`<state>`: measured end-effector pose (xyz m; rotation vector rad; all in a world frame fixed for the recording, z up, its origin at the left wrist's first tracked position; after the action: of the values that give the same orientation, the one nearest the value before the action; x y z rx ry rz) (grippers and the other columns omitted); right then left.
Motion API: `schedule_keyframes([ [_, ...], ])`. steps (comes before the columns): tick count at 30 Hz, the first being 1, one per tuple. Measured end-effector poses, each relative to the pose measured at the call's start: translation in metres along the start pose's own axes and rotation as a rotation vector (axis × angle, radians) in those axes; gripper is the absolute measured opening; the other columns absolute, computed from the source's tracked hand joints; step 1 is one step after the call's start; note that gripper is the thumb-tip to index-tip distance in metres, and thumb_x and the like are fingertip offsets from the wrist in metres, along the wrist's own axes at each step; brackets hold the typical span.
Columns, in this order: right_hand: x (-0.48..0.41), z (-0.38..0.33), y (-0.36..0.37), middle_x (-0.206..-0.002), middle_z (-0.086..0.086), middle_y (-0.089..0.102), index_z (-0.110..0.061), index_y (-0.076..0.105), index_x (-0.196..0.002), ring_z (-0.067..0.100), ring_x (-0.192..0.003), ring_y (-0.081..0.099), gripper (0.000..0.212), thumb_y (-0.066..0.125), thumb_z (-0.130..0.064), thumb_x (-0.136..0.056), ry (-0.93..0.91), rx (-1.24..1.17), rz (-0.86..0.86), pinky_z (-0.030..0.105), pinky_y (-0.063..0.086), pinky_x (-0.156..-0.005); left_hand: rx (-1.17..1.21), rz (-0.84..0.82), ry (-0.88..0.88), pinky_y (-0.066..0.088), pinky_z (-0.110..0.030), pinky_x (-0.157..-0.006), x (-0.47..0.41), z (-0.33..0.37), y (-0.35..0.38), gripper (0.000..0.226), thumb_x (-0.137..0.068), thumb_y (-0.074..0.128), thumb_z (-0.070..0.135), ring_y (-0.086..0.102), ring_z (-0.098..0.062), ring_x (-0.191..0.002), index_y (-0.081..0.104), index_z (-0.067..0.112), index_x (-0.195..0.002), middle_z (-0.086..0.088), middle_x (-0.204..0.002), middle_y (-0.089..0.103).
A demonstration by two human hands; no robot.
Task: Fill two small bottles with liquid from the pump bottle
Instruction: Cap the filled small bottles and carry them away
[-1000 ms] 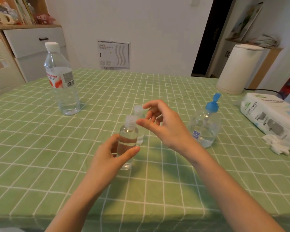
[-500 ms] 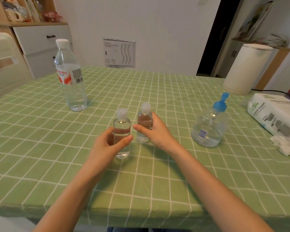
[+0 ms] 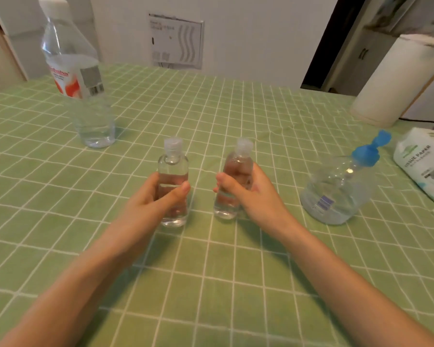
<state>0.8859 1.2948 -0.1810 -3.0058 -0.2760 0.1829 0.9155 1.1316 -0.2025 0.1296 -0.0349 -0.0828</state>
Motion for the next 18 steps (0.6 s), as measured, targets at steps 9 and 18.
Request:
schedule_keyframes([
  [9, -0.026, 0.008, -0.011, -0.081, -0.007, 0.072, -0.020, 0.054, -0.099, 0.006, -0.081, 0.070, 0.035, 0.065, -0.034, -0.068, 0.138, -0.145, -0.020, 0.018, 0.056, -0.075, 0.058, 0.016, -0.148, 0.051, -0.029, -0.079, -0.042, 0.011, -0.001, 0.033, -0.066, 0.059, 0.028, 0.067, -0.008, -0.082, 0.062, 0.020, -0.098, 0.001, -0.092, 0.070],
  [18, -0.006, -0.035, -0.029, -0.095, 0.023, 0.062, -0.019, 0.054, -0.102, 0.023, -0.090, 0.064, 0.022, 0.066, -0.011, -0.086, 0.416, -0.158, 0.002, 0.029, 0.058, -0.077, 0.115, 0.053, -0.414, 0.047, -0.030, -0.082, -0.026, 0.064, 0.014, 0.028, -0.070, 0.056, 0.028, 0.062, -0.017, -0.083, 0.061, 0.015, -0.094, -0.001, -0.084, 0.066],
])
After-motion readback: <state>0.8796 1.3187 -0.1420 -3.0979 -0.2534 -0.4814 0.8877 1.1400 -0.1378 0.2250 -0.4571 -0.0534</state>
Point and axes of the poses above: each hand's wrist, its own x-axis away from the middle knuckle, its own y-axis out of the palm, z = x × y, the point moved 8 cm from there along -x, towards the middle knuckle
